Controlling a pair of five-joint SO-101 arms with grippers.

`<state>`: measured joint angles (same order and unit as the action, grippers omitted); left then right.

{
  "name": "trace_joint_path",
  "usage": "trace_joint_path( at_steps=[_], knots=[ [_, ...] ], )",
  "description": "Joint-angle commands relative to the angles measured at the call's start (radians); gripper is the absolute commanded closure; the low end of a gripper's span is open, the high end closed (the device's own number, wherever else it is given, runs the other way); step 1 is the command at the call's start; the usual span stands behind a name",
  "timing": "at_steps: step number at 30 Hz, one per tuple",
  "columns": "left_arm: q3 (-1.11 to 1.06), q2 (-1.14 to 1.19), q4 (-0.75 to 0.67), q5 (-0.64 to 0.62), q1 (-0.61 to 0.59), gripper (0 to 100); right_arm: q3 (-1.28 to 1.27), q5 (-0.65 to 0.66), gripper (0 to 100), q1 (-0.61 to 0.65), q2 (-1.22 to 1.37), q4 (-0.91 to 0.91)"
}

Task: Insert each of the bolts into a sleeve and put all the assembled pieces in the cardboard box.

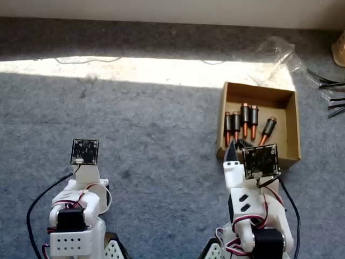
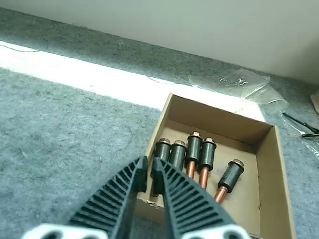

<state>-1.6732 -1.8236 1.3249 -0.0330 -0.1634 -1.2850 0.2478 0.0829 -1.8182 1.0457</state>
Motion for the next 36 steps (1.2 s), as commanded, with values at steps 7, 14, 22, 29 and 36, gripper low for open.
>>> trace_joint_path(
  at_steps=[7,14,22,29,36],
  knots=[
    [-0.022,-0.002,0.008,-0.008,0.016,99,-0.091,-0.092,99.3,-0.085,-0.019,-0.091],
    [-0.022,-0.002,0.008,-0.008,0.016,99,-0.202,-0.12,99.3,-0.145,-0.019,-0.157],
    [-0.022,-0.002,0.008,-0.008,0.016,99,-0.386,-0.121,99.3,-0.143,-0.019,-0.228],
    [-0.022,-0.002,0.008,-0.008,0.016,99,-0.458,-0.117,99.3,-0.119,-0.019,-0.228],
    [-0.022,-0.002,0.008,-0.008,0.016,99,-0.499,-0.121,99.3,-0.035,-0.019,-0.208]
  ],
)
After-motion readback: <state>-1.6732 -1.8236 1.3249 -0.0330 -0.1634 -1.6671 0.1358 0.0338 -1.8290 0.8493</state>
